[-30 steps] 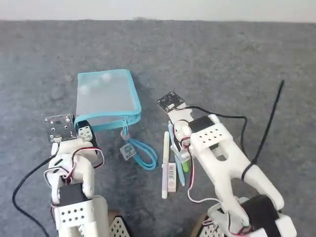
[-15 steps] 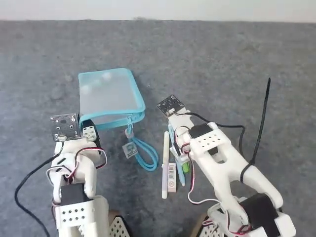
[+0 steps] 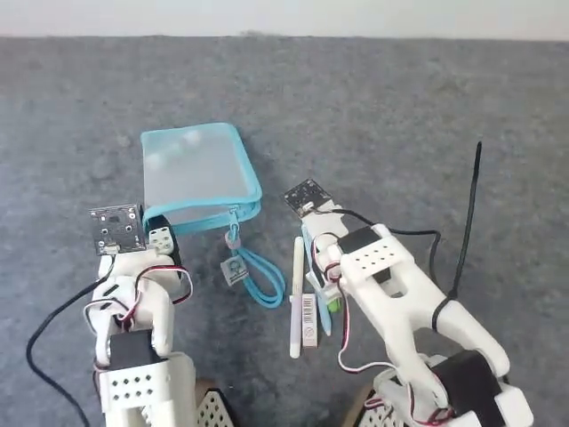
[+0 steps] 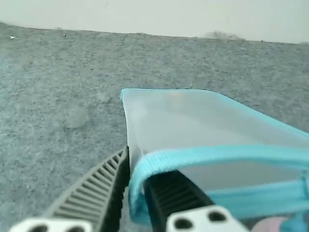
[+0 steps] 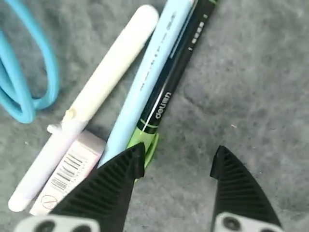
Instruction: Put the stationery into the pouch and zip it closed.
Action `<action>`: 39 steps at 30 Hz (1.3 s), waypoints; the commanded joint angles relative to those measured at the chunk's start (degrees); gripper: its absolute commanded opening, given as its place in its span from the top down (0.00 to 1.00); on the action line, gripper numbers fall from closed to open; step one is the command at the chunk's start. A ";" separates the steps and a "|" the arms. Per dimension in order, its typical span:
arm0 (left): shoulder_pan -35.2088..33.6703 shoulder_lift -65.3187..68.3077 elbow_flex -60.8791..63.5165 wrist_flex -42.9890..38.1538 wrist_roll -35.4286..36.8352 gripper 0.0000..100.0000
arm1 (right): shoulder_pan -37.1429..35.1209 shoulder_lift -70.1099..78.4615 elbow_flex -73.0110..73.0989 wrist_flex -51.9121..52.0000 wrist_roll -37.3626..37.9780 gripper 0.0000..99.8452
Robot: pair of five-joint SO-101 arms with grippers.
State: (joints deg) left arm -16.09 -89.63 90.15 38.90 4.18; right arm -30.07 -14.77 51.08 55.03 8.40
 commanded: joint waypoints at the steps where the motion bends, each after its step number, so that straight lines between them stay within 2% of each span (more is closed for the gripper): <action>1: 0.53 -0.70 -2.24 0.26 -0.70 0.99 | -2.24 -0.13 0.35 0.66 -0.79 0.75; 6: 0.53 -0.70 -2.24 0.26 -0.70 0.99 | -5.76 0.22 0.44 0.84 -0.88 0.75; 18: 0.53 -0.70 -2.24 0.26 -0.70 0.99 | -8.04 0.31 2.02 -0.57 -0.70 0.77; 25: 0.53 -0.70 -1.54 -0.79 -0.70 0.99 | -5.05 0.31 2.02 -1.01 -0.26 0.98; 31: 0.53 -0.70 -1.01 -1.05 -0.88 0.99 | -3.21 3.56 1.05 -2.51 -0.18 0.99; 39: 0.53 -0.70 -0.92 -1.14 -1.05 0.99 | 7.43 2.95 -4.40 1.89 -0.18 0.99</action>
State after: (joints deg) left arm -16.09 -89.63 90.15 38.90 4.00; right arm -26.73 -11.60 48.53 54.95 7.78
